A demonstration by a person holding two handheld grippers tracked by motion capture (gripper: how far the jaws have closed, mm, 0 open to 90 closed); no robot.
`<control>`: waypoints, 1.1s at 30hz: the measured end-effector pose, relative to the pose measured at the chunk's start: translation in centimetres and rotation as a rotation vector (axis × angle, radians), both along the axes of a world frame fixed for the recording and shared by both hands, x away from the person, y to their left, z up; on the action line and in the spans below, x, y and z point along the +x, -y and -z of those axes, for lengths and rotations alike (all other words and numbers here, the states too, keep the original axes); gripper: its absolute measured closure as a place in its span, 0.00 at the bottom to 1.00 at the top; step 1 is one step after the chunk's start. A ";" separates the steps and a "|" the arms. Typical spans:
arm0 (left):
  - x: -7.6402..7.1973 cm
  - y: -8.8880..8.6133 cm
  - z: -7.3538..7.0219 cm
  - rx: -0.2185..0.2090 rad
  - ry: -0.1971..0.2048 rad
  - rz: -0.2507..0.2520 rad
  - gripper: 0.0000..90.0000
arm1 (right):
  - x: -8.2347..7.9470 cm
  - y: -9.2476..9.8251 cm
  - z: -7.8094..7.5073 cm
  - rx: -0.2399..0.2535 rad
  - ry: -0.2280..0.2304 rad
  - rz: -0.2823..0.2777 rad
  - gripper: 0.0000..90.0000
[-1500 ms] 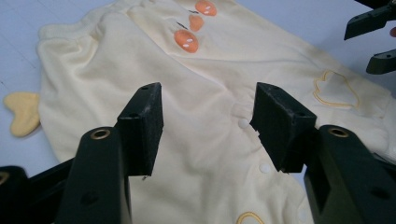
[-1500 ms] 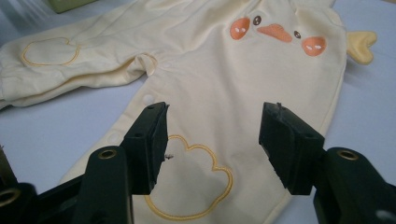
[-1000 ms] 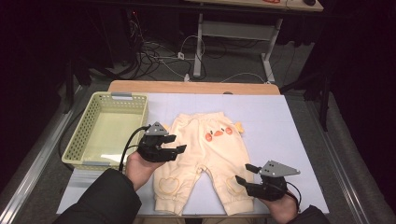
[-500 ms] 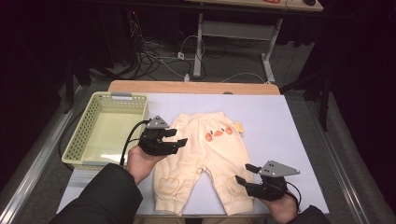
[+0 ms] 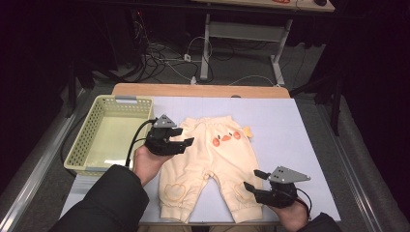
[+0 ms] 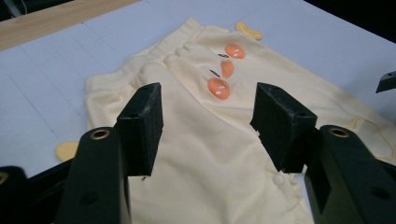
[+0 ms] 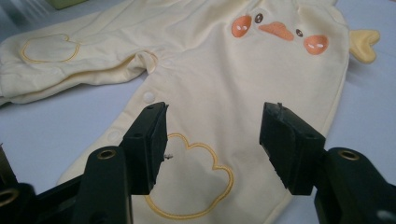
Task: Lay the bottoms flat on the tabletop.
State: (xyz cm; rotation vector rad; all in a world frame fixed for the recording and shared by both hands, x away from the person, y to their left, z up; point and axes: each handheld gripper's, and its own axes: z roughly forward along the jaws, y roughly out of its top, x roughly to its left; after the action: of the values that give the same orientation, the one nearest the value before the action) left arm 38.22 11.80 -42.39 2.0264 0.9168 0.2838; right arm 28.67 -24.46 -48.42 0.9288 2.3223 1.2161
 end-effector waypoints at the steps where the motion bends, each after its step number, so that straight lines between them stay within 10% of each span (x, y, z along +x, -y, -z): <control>1: 0.1 0.0 0.0 0.000 -0.002 -0.004 0.46 | 0.0 0.0 0.0 0.000 0.000 -0.001 0.47; 33: 3.1 -1.1 -0.2 0.009 -0.057 -0.062 0.46 | 0.5 0.0 0.1 0.011 -0.010 0.017 0.47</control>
State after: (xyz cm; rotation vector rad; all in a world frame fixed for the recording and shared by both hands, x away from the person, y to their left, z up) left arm 41.34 12.90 -42.19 2.0260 1.0169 0.2652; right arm 29.18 -24.49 -48.53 0.9588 2.3126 1.2217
